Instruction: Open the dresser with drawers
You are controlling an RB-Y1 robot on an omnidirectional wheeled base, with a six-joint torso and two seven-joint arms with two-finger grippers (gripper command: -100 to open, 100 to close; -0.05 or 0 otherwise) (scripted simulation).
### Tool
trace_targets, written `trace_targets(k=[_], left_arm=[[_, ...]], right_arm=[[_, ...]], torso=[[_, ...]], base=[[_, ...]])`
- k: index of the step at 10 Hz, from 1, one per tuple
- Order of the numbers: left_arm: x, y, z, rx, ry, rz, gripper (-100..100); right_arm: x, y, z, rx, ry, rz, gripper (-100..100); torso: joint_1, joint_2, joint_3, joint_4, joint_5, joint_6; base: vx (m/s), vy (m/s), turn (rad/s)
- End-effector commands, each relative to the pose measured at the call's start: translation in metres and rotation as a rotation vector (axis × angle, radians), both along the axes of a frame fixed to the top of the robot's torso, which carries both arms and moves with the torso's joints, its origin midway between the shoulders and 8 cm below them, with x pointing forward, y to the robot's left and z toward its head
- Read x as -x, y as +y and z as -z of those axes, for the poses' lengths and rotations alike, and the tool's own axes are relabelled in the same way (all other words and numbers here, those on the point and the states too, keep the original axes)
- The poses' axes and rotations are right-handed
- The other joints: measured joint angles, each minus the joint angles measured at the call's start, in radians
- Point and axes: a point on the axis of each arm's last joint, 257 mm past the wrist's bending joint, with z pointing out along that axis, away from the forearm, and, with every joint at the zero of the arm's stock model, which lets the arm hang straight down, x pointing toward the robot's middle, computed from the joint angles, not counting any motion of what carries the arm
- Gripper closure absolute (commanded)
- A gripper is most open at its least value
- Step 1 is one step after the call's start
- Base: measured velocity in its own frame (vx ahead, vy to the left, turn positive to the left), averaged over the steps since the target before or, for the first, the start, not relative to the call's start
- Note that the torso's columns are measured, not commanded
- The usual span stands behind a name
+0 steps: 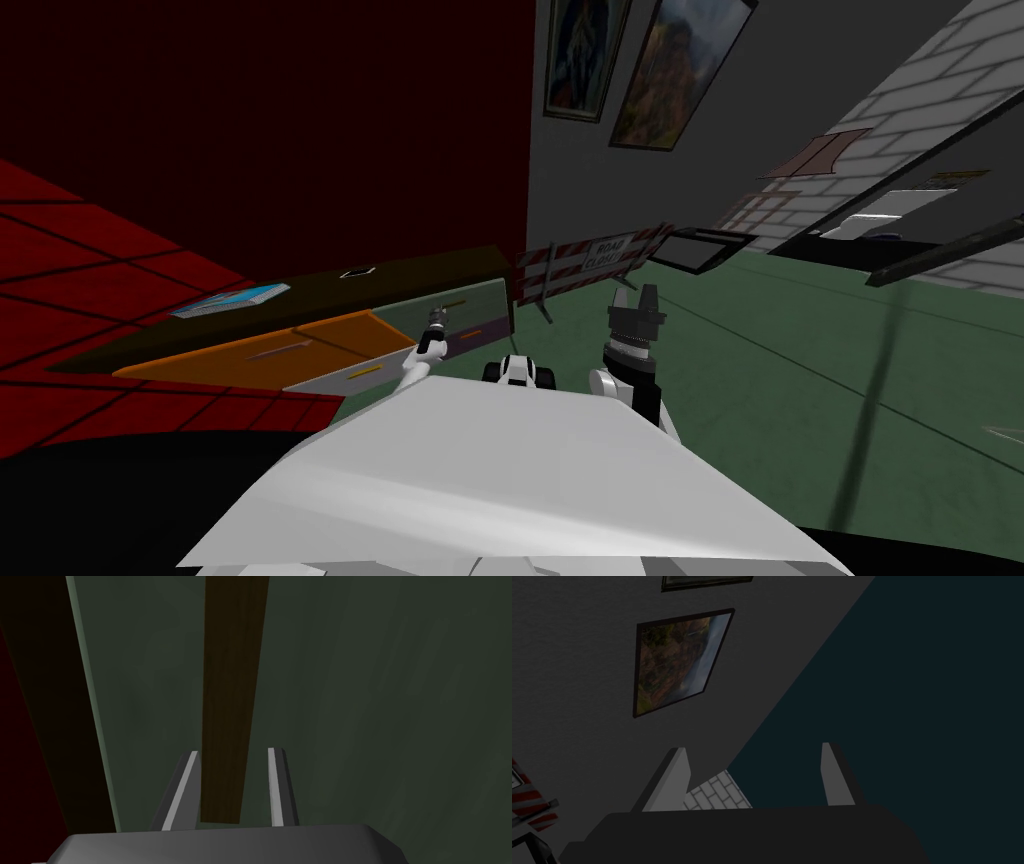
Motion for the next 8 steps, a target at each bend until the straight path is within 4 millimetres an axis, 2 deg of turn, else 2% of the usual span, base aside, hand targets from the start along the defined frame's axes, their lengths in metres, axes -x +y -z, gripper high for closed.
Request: trace_targets(k=[1, 2, 4, 5, 6, 7, 8], left_arm=[[0.008, -0.027, 0.002, 0.024, 0.003, 0.016, 100], [0.019, -0.043, 0.016, 0.019, 0.044, 0.026, 100], [0.014, -0.053, -0.003, 0.026, -0.003, 0.032, 100], [0.025, -0.069, 0.008, 0.024, 0.031, 0.037, 100], [0.021, -0.075, -0.007, 0.029, -0.005, 0.039, 100], [0.03, -0.091, 0.003, 0.028, 0.03, 0.043, 100], [0.03, -0.095, -0.012, 0.033, -0.006, 0.04, 100]], right_arm=[[0.0, 0.0, 0.0, 0.0, 0.0, 0.0, 0], [0.0, 0.0, 0.0, 0.0, 0.0, 0.0, 0], [0.0, 0.0, 0.0, 0.0, 0.0, 0.0, 0], [0.0, 0.0, 0.0, 0.0, 0.0, 0.0, 0], [0.0, 0.0, 0.0, 0.0, 0.0, 0.0, 0], [0.0, 0.0, 0.0, 0.0, 0.0, 0.0, 0], [0.0, 0.0, 0.0, 0.0, 0.0, 0.0, 0]], torso=[[0.0, 0.0, 0.0, 0.0, 0.0, 0.0], [-0.004, 0.002, 0.001, 0.002, -0.002, 0.002], [-0.002, 0.0, 0.0, 0.001, -0.001, 0.001], [-0.005, 0.001, 0.0, 0.002, -0.003, 0.003], [-0.003, 0.0, 0.0, 0.001, -0.003, 0.001], [-0.004, 0.001, 0.0, 0.002, -0.003, 0.002], [-0.003, 0.001, 0.001, 0.002, -0.004, 0.0]], base=[[0.017, 0.027, 0.001], [0.046, 0.053, 0.139], [0.036, 0.045, 0.056], [0.056, 0.071, 0.133], [0.062, 0.065, 0.087], [0.072, 0.085, 0.139], [0.06, 0.054, 0.069]])
